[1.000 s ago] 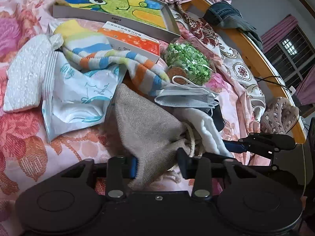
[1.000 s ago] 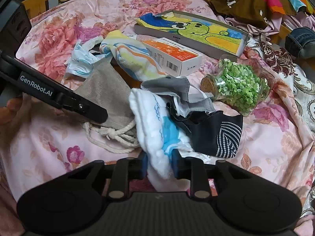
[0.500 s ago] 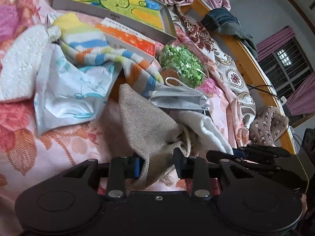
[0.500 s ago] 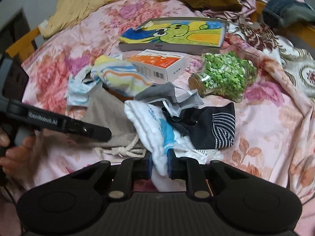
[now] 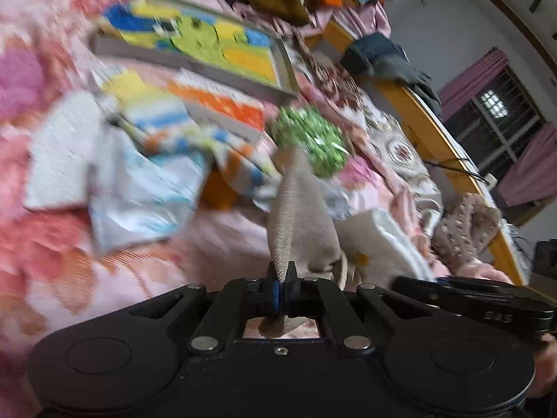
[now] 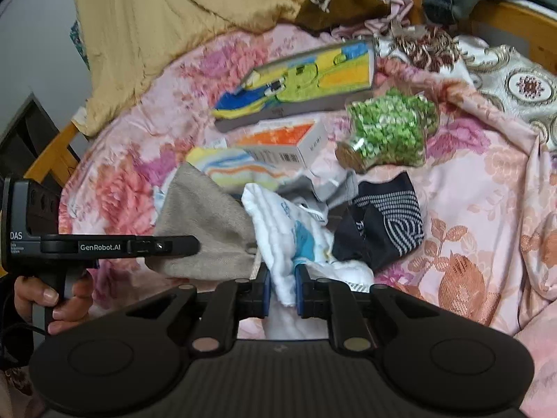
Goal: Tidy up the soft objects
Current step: 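Lift and carry the pouch and cloth with both tools over the painting tray, then open both tools to drop the pouch and cloth onto the painting tray, then move both tools back over the remaining clutter, then grasp the grey face mask with the left tool while the right tool grasps the black striped sock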
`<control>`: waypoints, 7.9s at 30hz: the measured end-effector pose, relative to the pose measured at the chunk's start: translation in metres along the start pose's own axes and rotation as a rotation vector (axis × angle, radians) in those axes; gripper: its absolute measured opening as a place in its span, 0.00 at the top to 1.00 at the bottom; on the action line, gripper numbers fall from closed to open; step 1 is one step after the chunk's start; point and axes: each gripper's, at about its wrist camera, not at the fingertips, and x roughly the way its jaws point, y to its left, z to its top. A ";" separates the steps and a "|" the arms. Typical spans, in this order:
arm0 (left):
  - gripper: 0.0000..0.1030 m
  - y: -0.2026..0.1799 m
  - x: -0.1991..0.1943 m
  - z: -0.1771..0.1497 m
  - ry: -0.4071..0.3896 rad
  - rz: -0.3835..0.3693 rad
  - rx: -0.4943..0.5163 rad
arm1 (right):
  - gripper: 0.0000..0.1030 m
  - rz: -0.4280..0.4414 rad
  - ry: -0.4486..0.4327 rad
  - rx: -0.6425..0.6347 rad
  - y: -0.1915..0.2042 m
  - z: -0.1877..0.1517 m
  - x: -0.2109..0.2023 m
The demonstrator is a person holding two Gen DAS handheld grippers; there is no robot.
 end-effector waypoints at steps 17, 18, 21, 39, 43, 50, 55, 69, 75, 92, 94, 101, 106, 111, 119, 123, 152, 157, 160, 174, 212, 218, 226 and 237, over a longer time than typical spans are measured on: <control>0.99 -0.030 -0.085 0.038 -0.209 -0.046 0.143 | 0.86 0.124 -0.162 -0.006 0.028 0.023 -0.050; 0.99 -0.031 -0.087 0.042 -0.214 -0.053 0.138 | 0.86 0.137 -0.170 0.003 0.027 0.027 -0.052; 0.99 -0.033 -0.090 0.051 -0.236 -0.068 0.135 | 0.86 0.155 -0.189 0.014 0.023 0.043 -0.057; 0.99 -0.025 -0.007 0.193 -0.414 0.103 0.174 | 0.86 0.014 -0.200 -0.193 -0.010 0.206 0.072; 0.99 -0.024 0.039 0.229 -0.430 0.145 0.128 | 0.86 -0.006 -0.250 -0.151 -0.035 0.239 0.107; 0.99 -0.008 0.111 0.269 -0.397 0.201 0.003 | 0.86 -0.107 -0.313 -0.083 -0.072 0.274 0.164; 0.99 0.019 0.146 0.276 -0.333 0.269 -0.087 | 0.85 -0.123 -0.283 -0.046 -0.080 0.277 0.189; 0.89 0.051 0.166 0.274 -0.166 0.468 -0.158 | 0.73 -0.145 -0.173 -0.085 -0.058 0.258 0.217; 0.73 0.051 0.168 0.275 -0.134 0.516 -0.133 | 0.59 -0.139 -0.152 -0.052 -0.064 0.258 0.221; 0.19 0.048 0.153 0.275 -0.214 0.571 -0.088 | 0.13 -0.136 -0.193 -0.028 -0.064 0.251 0.191; 0.16 0.042 0.148 0.270 -0.240 0.571 -0.052 | 0.11 -0.145 -0.206 -0.025 -0.063 0.246 0.183; 0.09 0.020 0.121 0.246 -0.302 0.532 0.023 | 0.07 -0.165 -0.259 0.002 -0.061 0.229 0.146; 0.03 0.008 0.093 0.228 -0.348 0.521 0.023 | 0.03 -0.204 -0.292 -0.009 -0.056 0.218 0.112; 0.01 -0.010 0.061 0.207 -0.388 0.513 0.065 | 0.01 -0.225 -0.323 -0.041 -0.039 0.203 0.082; 0.01 -0.045 0.017 0.169 -0.417 0.510 0.142 | 0.00 -0.224 -0.346 -0.024 -0.005 0.167 0.043; 0.01 -0.051 -0.003 0.149 -0.408 0.520 0.137 | 0.00 -0.234 -0.373 0.015 0.004 0.149 0.029; 0.01 -0.040 -0.049 0.031 -0.378 0.463 0.275 | 0.00 -0.271 -0.346 -0.171 0.054 -0.015 -0.005; 0.01 -0.038 -0.044 0.015 -0.351 0.406 0.283 | 0.00 -0.324 -0.338 -0.218 0.064 -0.023 -0.012; 0.01 -0.032 -0.043 0.009 -0.329 0.375 0.252 | 0.00 -0.354 -0.327 -0.220 0.066 -0.026 -0.014; 0.01 -0.033 -0.037 -0.010 -0.271 0.329 0.280 | 0.00 -0.418 -0.265 -0.149 0.048 -0.029 -0.013; 0.01 -0.043 0.057 0.008 -0.088 0.109 0.096 | 0.00 -0.306 0.082 -0.319 -0.016 0.016 0.017; 0.01 -0.048 0.080 0.014 -0.077 0.142 0.030 | 0.00 -0.250 0.121 -0.444 -0.026 0.023 0.046; 0.01 -0.047 0.112 0.014 -0.021 0.197 -0.049 | 0.00 -0.244 0.147 -0.466 -0.052 0.019 0.073; 0.01 -0.023 0.111 0.018 -0.047 0.091 -0.274 | 0.00 -0.220 0.137 -0.569 -0.045 0.010 0.087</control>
